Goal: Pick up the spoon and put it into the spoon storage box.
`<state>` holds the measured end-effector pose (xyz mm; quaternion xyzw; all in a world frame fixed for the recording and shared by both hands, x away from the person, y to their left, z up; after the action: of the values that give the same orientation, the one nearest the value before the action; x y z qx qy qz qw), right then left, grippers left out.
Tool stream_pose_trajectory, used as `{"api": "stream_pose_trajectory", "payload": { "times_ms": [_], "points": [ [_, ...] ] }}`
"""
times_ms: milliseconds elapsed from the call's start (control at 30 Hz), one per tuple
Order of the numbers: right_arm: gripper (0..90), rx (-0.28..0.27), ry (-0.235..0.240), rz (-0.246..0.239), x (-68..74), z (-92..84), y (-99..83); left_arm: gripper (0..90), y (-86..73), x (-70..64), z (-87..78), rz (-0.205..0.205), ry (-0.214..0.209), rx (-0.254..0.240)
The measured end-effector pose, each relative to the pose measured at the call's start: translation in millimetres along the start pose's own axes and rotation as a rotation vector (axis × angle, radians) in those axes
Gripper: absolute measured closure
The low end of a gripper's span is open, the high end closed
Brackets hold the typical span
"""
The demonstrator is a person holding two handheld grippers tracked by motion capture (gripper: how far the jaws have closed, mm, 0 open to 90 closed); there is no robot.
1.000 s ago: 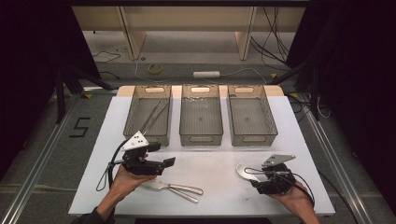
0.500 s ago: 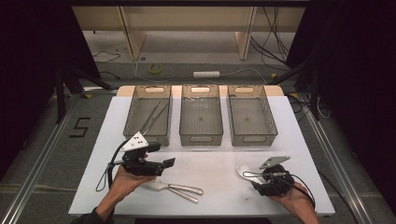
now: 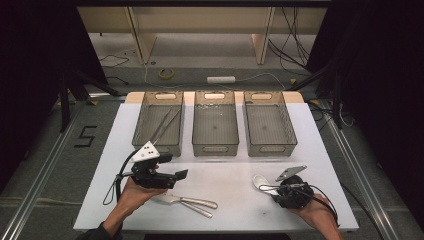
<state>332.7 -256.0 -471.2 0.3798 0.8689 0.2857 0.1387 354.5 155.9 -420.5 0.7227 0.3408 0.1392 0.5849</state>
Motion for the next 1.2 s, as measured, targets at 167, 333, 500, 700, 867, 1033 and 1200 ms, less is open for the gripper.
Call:
{"api": "stream_pose_trajectory", "payload": {
  "times_ms": [167, 333, 500, 700, 867, 1033, 1200],
  "points": [
    [73.9, 0.009, 0.013, -0.001, -0.5, 1.0, 1.2, 17.2, -0.1, -0.1, 0.1, 0.005, 0.0, 0.003],
    [75.4, 0.032, 0.031, 0.004, -2.3, 2.0, 3.8, 17.3, -0.1, -0.2, 0.3, 0.009, -0.001, 0.005],
    [76.1, 0.034, 0.047, 0.007, -4.7, 2.0, 4.3, 17.3, -0.1, -0.4, 0.4, 0.011, 0.0, 0.007],
    [76.4, 0.016, 0.069, 0.011, -8.8, -0.8, 4.2, 17.3, -0.1, -0.1, 0.4, 0.011, 0.001, 0.007],
    [76.4, -0.035, 0.078, 0.021, -10.1, -9.3, 10.5, 17.3, -0.4, 0.3, 0.6, 0.012, 0.001, 0.009],
    [76.3, -0.144, 0.072, 0.001, -11.1, -21.0, 33.3, 17.2, -0.5, 0.4, 0.9, 0.012, 0.002, 0.006],
    [76.3, -0.213, 0.077, -0.004, -10.8, -20.3, 57.7, 17.2, -0.5, 0.1, 0.7, 0.01, 0.003, 0.001]
  ]
}}
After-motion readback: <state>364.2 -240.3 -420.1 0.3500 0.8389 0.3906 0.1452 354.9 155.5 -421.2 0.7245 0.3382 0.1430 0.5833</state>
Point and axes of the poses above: each handheld gripper's, and its own axes: z roughly forward along the jaws, y roughly out of its top, x roughly to its left, the point moved 1 cm from there along z, roughly forward along the jaws, and after that the axes turned 12 degrees about -x, right-handed, at the moved point
